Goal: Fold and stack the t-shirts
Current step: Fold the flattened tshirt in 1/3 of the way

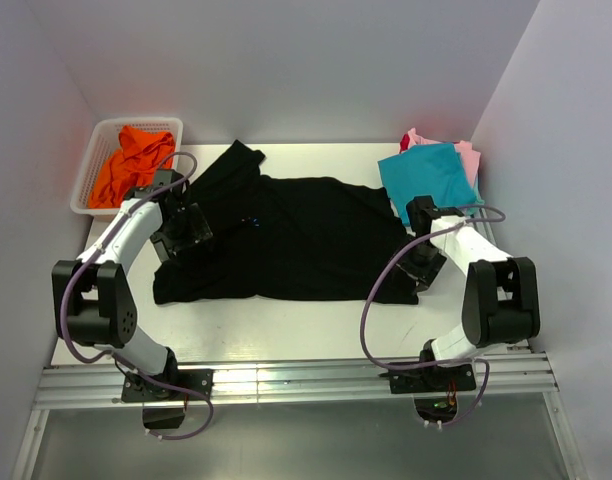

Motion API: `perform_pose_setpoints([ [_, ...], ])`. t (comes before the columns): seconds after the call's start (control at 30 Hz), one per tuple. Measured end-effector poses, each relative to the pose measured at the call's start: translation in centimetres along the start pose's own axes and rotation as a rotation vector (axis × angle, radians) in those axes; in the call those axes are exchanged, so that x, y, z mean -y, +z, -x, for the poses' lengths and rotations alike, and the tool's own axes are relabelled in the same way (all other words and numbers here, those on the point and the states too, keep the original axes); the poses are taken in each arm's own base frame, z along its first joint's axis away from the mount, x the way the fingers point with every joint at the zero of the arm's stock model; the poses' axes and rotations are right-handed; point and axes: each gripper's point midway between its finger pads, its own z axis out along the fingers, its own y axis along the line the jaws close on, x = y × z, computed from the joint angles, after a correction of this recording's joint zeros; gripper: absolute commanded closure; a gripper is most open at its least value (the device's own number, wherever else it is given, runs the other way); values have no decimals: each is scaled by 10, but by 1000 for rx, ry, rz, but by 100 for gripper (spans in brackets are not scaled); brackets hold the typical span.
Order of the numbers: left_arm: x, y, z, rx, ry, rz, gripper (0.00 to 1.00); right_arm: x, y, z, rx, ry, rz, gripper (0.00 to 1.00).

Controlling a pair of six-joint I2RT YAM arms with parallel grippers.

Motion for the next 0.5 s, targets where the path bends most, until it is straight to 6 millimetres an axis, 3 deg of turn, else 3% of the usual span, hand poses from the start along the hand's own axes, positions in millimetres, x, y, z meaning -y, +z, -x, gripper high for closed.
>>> perform_pose_setpoints([
  [0.17, 1, -3, -4, 4, 0, -20, 11, 4, -2, -5, 4, -4, 4, 30],
  [0.4, -3, -3, -11, 7, -4, -24, 11, 9, 2, -14, -8, -18, -7, 47],
  [0.5, -5, -4, -13, 8, -5, -24, 11, 11, 4, -18, -16, -21, -14, 47],
])
